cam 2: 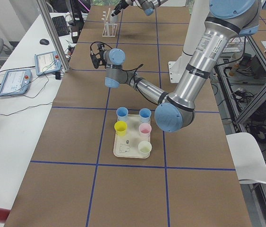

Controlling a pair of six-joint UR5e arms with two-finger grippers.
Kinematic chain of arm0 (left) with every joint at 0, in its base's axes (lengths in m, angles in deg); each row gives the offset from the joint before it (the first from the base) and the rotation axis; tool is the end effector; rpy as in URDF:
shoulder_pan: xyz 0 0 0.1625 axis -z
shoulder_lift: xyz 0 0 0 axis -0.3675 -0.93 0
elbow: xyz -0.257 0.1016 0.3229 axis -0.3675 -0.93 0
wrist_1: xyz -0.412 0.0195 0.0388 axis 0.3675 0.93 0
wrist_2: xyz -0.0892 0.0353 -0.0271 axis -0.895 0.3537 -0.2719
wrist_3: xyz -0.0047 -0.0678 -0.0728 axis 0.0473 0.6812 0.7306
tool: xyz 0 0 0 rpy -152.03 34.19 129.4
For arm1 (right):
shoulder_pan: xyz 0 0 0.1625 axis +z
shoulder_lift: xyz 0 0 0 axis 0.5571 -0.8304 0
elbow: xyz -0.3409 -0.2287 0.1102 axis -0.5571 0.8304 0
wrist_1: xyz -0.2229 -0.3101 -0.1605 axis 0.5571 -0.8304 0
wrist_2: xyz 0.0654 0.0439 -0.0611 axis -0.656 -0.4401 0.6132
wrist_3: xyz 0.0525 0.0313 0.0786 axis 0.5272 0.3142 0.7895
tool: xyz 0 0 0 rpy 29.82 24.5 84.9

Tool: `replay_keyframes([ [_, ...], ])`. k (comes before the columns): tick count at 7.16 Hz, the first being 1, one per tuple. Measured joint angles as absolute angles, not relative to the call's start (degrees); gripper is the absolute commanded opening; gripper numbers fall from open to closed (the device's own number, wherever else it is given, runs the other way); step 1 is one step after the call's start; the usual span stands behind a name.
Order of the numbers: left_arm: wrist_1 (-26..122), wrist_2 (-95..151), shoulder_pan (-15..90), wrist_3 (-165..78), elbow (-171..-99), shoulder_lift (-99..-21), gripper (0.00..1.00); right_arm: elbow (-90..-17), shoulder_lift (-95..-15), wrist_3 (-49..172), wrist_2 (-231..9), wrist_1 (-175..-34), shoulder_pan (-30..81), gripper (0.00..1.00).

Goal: Transfer IKEA cup to right arm and place on rack

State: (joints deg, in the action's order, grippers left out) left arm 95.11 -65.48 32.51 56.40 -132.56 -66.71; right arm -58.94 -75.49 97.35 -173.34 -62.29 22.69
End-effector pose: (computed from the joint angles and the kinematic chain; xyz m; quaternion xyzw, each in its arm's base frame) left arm 0.2884 -0.5535 0.2665 0.0534 0.7517 -0.2767 0.5963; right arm -0.1676 -0.5105 0.4910 0.4083 -0.3313 0.1617 0.8351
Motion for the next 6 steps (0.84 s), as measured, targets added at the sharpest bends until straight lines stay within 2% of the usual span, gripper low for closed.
replay_keyframes([
  [1, 95.10, -65.48, 32.50, 56.34, -132.34, -66.74, 1.00, -58.17, -75.46, 97.35, -173.44, -62.24, 22.72, 0.21],
  [2, 95.10, -65.48, 32.46, 56.30, -132.21, -66.74, 1.00, -57.42, -75.53, 97.44, -173.55, -62.20, 22.74, 0.38],
  [3, 95.10, -65.49, 32.43, 56.28, -132.10, -66.78, 1.00, -56.55, -75.63, 97.62, -173.73, -62.09, 22.73, 0.60],
  [4, 95.10, -65.46, 32.42, 56.25, -131.99, -66.84, 1.00, -55.64, -75.75, 97.75, -173.90, -61.75, 22.70, 0.89],
  [5, 95.08, -65.45, 32.42, 55.20, -131.83, -66.91, 1.00, -54.97, -75.90, 97.87, -174.12, -61.30, 22.67, 0.98],
  [6, 94.93, -65.57, 32.57, 51.88, -131.61, -66.75, 1.00, -54.74, -76.05, 98.04, -174.48, -61.04, 22.68, 0.99],
])
